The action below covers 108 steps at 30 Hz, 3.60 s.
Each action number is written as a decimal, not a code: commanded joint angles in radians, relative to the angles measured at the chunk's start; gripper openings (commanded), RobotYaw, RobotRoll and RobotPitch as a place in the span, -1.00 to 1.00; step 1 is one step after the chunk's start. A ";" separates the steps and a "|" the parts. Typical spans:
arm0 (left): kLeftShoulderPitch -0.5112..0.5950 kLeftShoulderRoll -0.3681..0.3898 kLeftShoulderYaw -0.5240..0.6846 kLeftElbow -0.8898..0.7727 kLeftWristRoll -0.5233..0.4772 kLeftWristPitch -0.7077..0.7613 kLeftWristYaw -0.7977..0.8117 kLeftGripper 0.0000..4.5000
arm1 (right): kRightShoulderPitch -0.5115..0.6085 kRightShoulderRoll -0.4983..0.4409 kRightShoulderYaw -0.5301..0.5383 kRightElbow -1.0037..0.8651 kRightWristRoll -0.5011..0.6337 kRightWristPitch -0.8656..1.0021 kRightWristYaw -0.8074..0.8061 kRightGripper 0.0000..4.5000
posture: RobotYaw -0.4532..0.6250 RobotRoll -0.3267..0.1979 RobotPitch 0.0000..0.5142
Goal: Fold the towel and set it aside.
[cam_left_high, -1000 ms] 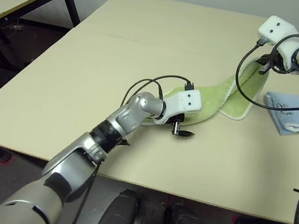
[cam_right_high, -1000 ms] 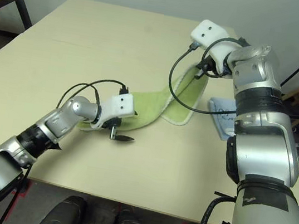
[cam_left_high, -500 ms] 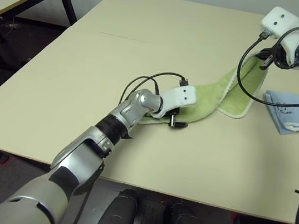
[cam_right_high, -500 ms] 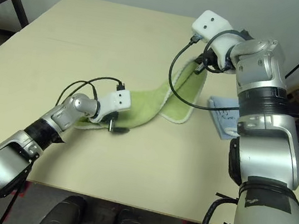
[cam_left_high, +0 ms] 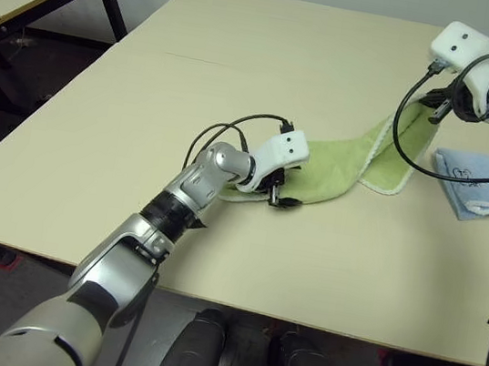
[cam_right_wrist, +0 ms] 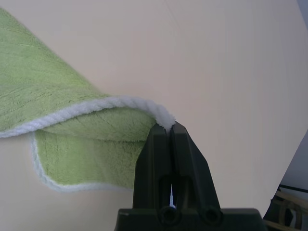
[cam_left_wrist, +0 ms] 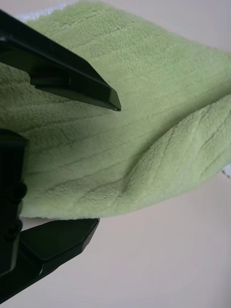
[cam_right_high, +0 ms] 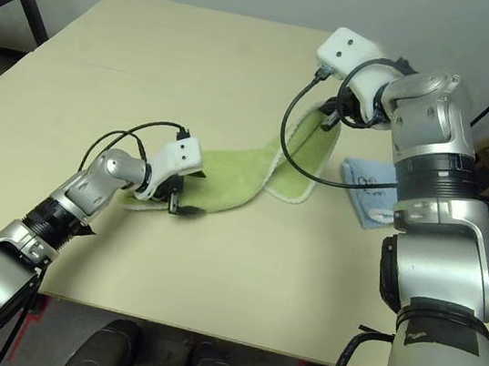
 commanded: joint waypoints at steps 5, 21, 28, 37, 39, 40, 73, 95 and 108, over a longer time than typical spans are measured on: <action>-0.015 -0.006 -0.024 0.111 0.056 -0.039 0.053 0.81 | 0.008 -0.007 -0.008 -0.021 0.014 0.010 0.013 -1.00 | 0.05 0.25 -0.62; 0.017 -0.036 0.091 -0.076 -0.174 0.196 -0.108 -0.99 | 0.033 -0.052 -0.004 -0.086 0.029 0.028 0.056 -1.00 | 0.05 0.25 -0.64; -0.058 -0.035 0.390 -0.417 -0.676 0.848 -0.154 -0.99 | 0.067 -0.106 0.001 -0.147 0.039 0.046 0.136 -1.00 | 0.05 0.25 -0.62; -0.132 -0.027 0.695 -0.031 -0.759 0.868 0.099 -0.99 | 0.115 -0.084 0.025 -0.129 0.005 0.017 0.084 -1.00 | 0.06 0.25 -0.62; -0.116 -0.028 0.702 0.016 -0.768 0.868 0.101 -0.99 | 0.122 -0.074 0.024 -0.139 0.009 0.025 0.086 -1.00 | 0.06 0.25 -0.62; -0.099 -0.022 0.682 0.016 -0.767 0.873 0.086 -0.99 | 0.124 -0.072 0.023 -0.142 0.009 0.028 0.087 -1.00 | 0.05 0.25 -0.61; 0.137 0.252 0.166 -0.462 -0.305 0.208 0.001 0.99 | 0.081 -0.043 0.013 -0.038 -0.015 -0.020 -0.018 -1.00 | 0.10 0.25 -0.54; 0.099 0.070 -0.091 -0.085 0.079 -0.073 0.123 0.99 | 0.109 -0.065 0.003 -0.138 0.001 0.021 0.035 -1.00 | 0.03 0.25 -0.56; 0.084 0.048 -0.047 -0.019 0.084 -0.098 0.143 0.12 | 0.134 -0.072 -0.003 -0.192 0.015 0.045 0.056 -1.00 | 0.03 0.25 -0.56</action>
